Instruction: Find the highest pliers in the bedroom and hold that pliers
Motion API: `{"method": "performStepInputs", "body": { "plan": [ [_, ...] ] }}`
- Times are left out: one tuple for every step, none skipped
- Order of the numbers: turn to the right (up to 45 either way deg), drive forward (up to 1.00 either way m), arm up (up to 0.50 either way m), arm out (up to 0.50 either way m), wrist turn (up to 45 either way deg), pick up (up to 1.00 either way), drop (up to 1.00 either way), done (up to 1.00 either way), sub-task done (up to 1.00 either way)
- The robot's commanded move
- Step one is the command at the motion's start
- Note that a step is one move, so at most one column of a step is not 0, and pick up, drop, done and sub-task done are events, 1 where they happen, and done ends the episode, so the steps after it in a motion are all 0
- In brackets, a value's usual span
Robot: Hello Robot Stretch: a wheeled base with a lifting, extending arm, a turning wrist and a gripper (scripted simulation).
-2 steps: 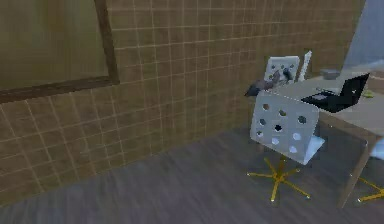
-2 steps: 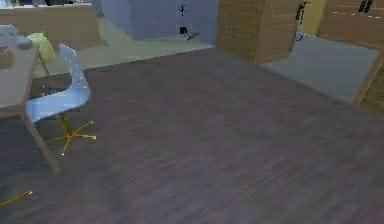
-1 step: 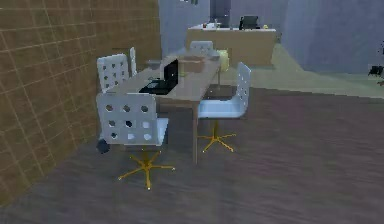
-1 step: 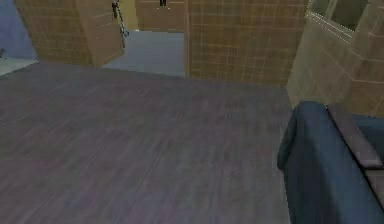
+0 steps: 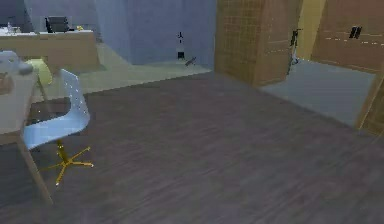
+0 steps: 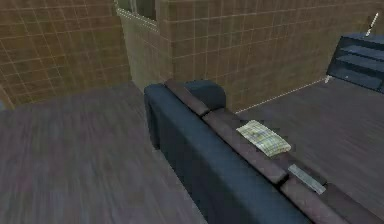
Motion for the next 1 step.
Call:
{"method": "performStepInputs", "body": {
  "plan": [
    [33.0, 0.00, 0.00, 0.00, 0.0, 0.00, 0.00, 0.00, 0.00]
  ]
}}
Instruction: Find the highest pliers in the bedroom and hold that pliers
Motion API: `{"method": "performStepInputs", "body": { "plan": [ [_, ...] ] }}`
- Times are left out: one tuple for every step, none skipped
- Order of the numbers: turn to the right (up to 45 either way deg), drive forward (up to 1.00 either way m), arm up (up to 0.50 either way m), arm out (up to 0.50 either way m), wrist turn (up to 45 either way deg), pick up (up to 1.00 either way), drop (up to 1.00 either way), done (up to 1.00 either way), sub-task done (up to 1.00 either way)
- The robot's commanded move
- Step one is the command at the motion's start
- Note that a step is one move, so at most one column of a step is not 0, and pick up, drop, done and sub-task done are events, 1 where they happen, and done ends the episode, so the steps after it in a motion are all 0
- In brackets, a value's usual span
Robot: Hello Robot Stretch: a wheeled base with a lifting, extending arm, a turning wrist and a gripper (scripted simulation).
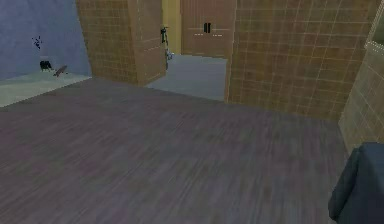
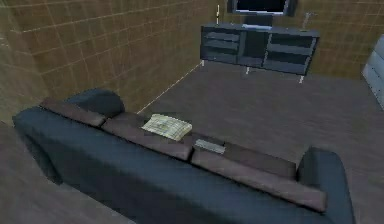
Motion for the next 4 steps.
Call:
{"method": "performStepInputs", "body": {
  "plan": [
    [0.0, 1.00, 0.00, 0.00, 0.0, 0.00, 0.00, 0.00, 0.00],
    [0.0, 1.00, 0.00, 0.00, 0.0, 0.00, 0.00, 0.00, 0.00],
    [0.0, 1.00, 0.00, 0.00, 0.0, 0.00, 0.00, 0.00, 0.00],
    [3.0, 0.00, 0.00, 0.00, 0.0, 0.00, 0.00, 0.00, 0.00]
  ]
}}
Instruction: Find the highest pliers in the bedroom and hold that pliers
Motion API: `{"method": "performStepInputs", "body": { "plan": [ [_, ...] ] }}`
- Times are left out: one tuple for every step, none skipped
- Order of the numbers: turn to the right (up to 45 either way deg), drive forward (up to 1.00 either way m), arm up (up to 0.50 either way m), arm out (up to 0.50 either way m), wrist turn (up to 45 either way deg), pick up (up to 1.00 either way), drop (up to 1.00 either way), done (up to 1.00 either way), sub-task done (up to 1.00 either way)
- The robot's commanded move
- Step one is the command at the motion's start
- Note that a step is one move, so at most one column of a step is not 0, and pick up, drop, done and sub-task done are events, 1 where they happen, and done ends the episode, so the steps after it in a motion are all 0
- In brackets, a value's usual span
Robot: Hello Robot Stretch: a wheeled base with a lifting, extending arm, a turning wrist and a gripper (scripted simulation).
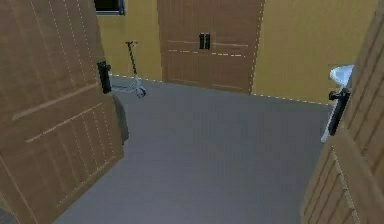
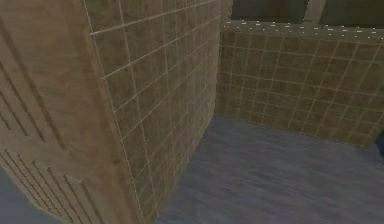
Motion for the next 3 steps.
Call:
{"method": "performStepInputs", "body": {
  "plan": [
    [0.0, 1.00, 0.00, 0.00, 0.0, 0.00, 0.00, 0.00, 0.00],
    [0.0, 0.75, 0.00, 0.00, 0.0, 0.00, 0.00, 0.00, 0.00],
    [-42.0, 0.00, 0.00, 0.00, 0.0, 0.00, 0.00, 0.00, 0.00]
  ]
}}
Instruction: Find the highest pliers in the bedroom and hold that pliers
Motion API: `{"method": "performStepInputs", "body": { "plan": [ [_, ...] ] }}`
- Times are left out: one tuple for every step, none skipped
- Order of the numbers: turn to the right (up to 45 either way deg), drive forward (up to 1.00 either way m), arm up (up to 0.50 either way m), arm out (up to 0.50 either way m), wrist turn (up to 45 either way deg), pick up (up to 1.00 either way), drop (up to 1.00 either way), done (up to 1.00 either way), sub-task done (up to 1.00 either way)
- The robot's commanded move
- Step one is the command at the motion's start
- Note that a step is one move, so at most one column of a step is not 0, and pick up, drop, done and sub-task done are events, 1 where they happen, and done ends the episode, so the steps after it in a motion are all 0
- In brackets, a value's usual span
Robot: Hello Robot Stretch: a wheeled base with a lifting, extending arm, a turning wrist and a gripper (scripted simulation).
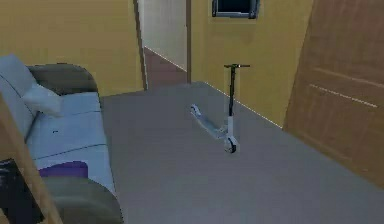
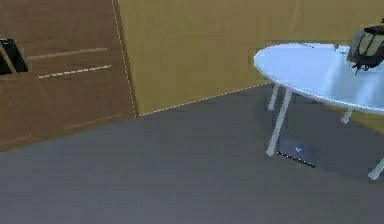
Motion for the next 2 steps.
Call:
{"method": "performStepInputs", "body": {
  "plan": [
    [0.0, 1.00, 0.00, 0.00, 0.0, 0.00, 0.00, 0.00, 0.00],
    [-24.0, 0.00, 0.00, 0.00, 0.0, 0.00, 0.00, 0.00, 0.00]
  ]
}}
